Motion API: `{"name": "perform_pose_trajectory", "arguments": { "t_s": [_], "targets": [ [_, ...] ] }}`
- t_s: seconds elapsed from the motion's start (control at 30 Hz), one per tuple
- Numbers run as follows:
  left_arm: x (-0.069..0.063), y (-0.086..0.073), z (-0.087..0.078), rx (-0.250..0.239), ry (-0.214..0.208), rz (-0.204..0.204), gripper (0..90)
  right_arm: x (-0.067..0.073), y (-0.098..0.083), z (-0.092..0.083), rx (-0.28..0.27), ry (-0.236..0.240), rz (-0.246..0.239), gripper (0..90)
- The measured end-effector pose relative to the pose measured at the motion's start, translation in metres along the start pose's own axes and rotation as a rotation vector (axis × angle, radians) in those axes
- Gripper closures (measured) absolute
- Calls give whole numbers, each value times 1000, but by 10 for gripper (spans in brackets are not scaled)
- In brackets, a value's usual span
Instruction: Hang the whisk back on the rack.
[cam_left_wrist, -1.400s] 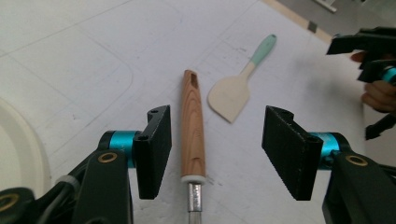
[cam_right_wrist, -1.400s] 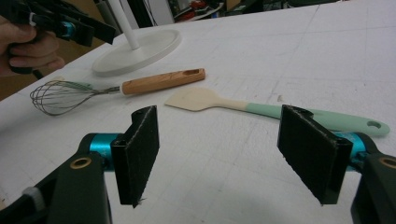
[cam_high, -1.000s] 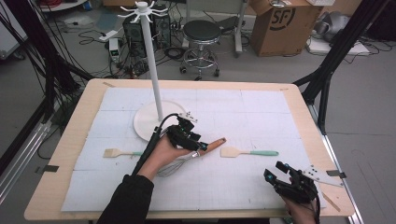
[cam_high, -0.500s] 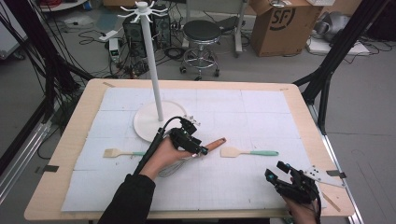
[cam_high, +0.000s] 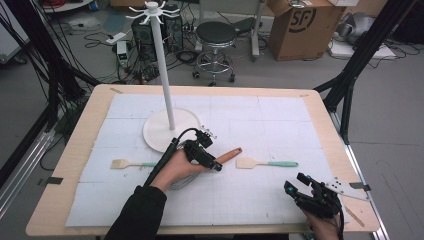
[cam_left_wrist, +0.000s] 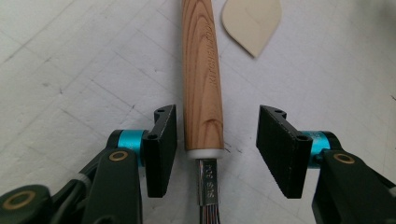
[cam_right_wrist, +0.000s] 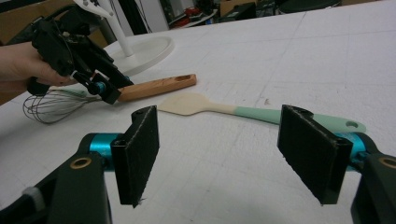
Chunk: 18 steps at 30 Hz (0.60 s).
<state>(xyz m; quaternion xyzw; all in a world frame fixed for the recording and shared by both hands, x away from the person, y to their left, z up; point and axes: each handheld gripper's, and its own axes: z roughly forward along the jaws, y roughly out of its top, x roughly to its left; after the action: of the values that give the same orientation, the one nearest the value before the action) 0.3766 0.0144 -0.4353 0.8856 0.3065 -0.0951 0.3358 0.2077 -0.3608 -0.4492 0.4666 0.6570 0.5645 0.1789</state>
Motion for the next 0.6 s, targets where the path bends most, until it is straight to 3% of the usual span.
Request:
{"name": "perform_pose_trajectory", "arguments": {
  "t_s": [0.13,0.6],
  "targets": [
    [-2,0,1,3,11,2,494,0,0,0,2,-1,1,289],
    [-19,1,5,51,146,141,534,-2,0,-1,0,-10,3,289]
  ]
}}
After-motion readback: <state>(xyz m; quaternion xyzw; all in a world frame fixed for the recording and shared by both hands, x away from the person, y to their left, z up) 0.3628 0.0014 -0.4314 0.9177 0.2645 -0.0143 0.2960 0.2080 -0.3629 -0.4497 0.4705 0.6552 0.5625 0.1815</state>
